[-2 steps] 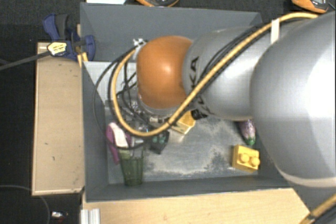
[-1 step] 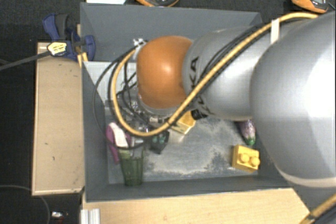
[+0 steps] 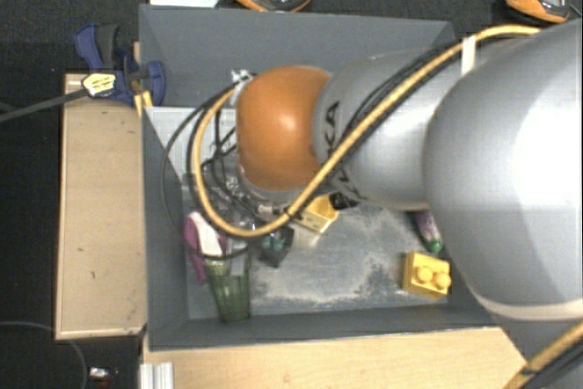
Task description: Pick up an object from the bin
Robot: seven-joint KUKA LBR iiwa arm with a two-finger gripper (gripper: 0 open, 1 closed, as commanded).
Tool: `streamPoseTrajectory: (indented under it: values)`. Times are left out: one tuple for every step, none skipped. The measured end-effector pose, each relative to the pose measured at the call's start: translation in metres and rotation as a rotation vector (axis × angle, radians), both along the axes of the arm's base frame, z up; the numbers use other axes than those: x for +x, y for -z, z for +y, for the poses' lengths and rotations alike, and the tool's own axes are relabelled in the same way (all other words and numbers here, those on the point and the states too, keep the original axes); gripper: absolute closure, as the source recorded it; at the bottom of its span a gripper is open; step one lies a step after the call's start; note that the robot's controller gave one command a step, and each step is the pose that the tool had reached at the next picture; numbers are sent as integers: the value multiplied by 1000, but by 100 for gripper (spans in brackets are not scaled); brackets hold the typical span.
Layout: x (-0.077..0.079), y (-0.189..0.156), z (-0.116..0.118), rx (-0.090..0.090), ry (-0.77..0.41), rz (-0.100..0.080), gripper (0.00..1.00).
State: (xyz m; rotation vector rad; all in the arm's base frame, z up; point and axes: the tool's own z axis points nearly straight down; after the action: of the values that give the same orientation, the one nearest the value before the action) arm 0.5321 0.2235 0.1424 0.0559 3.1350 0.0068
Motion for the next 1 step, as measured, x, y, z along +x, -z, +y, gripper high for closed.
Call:
streamPoseTrajectory:
  values:
    - [-37,-2,-36,-1,-14,-2,0]
